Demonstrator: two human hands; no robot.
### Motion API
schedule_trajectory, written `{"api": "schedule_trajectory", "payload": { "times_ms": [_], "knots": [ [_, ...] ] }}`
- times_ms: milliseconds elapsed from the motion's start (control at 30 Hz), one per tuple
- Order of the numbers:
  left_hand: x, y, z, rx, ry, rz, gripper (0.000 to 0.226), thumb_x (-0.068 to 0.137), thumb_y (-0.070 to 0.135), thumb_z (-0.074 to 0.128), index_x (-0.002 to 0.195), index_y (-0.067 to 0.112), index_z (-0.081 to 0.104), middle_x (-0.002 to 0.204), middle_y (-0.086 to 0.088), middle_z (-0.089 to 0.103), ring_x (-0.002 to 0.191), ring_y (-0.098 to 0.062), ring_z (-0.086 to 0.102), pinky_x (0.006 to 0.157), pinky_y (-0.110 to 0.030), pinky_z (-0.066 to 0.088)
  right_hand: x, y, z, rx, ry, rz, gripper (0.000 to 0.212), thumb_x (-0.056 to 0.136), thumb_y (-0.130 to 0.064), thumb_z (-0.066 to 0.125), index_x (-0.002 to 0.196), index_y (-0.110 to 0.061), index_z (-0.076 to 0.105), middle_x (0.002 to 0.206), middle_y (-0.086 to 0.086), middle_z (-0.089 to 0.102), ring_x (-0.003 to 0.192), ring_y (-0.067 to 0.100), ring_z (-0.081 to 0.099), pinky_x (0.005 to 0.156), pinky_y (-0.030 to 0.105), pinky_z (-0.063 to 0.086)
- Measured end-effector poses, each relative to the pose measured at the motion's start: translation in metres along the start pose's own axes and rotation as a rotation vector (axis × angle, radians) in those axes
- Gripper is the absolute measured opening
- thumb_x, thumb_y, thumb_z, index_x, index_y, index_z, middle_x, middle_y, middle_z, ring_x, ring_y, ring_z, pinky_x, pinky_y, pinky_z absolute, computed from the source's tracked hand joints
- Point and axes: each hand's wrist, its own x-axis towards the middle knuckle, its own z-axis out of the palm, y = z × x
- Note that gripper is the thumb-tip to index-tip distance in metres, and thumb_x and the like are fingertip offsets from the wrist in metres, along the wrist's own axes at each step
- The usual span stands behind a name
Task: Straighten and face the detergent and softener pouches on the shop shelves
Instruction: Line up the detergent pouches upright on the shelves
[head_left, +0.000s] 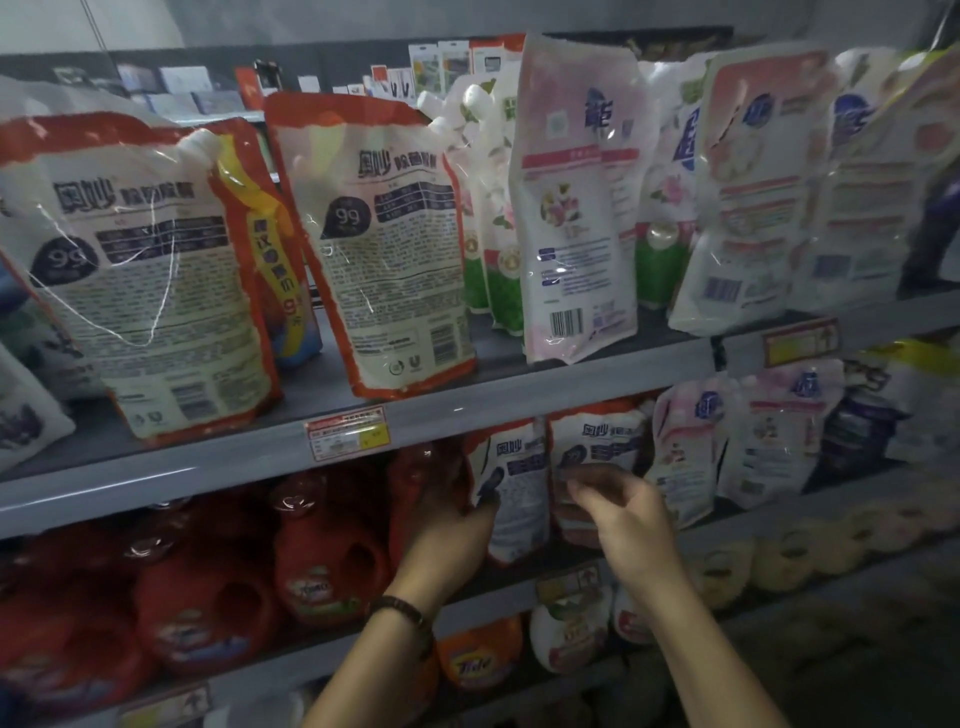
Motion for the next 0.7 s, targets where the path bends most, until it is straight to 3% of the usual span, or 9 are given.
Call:
{"api": "schedule_trajectory", "payload": {
  "times_ms": [100,233,333,533,633,700],
  "knots": [
    [0.015,-0.013,0.015,0.029,0.03,-0.008,0.068,0.097,0.04,0.072,0.158,0.033,0.043,0.157,0.013,0.053,0.139,-0.013,0.056,0.117,-0.039,0.047,0.003,0.007,-0.001,0.02,0.002,0.041,0.008,0.101,-0.009,0.069,0.106,-0.01,0.076,0.097,0.002,0.082,0.092,0.023,0.079,0.079,0.043,0.065],
    [0.037,-0.048,0.031,-0.001,0.03,-0.041,0.078,0.083,0.062,0.065,0.154,0.038,0.044,0.152,0.012,0.058,0.127,-0.015,0.066,0.104,-0.047,0.058,0.005,0.019,-0.002,0.012,0.005,0.064,0.008,0.1,-0.011,0.07,0.1,-0.014,0.078,0.098,0.004,0.082,0.096,0.03,0.078,0.08,0.047,0.065],
    [0.042,-0.053,0.037,0.015,0.014,-0.002,0.069,0.082,0.064,0.059,0.144,0.034,0.055,0.14,0.015,0.065,0.124,-0.012,0.067,0.103,-0.047,0.059,0.007,0.025,-0.002,0.004,-0.006,0.059,0.009,0.099,-0.009,0.071,0.099,-0.014,0.079,0.099,0.005,0.082,0.098,0.03,0.078,0.086,0.051,0.064],
    [0.063,-0.077,0.05,0.078,0.019,-0.021,0.056,0.092,0.069,0.057,0.135,0.033,0.06,0.131,0.009,0.073,0.111,-0.017,0.074,0.093,-0.047,0.064,0.009,0.025,-0.006,0.008,-0.005,0.056,0.011,0.1,-0.01,0.07,0.099,-0.014,0.08,0.099,0.004,0.082,0.095,0.027,0.079,0.083,0.047,0.065],
    [0.059,-0.053,0.044,0.212,0.063,-0.082,0.042,0.098,0.053,0.063,0.114,0.015,0.071,0.105,-0.009,0.078,0.097,-0.033,0.075,0.086,-0.048,0.062,0.009,0.026,-0.006,0.014,-0.004,0.052,0.01,0.1,-0.01,0.07,0.1,-0.012,0.08,0.098,0.006,0.082,0.094,0.029,0.079,0.085,0.053,0.064],
    [0.061,-0.055,0.046,0.252,0.071,-0.081,0.036,0.098,0.048,0.066,0.109,0.014,0.072,0.097,-0.006,0.079,0.087,-0.029,0.077,0.082,-0.044,0.063,0.008,0.026,-0.007,0.012,-0.012,0.042,0.012,0.1,-0.01,0.069,0.099,-0.013,0.081,0.098,0.004,0.082,0.094,0.027,0.079,0.084,0.051,0.065]
  ]
}}
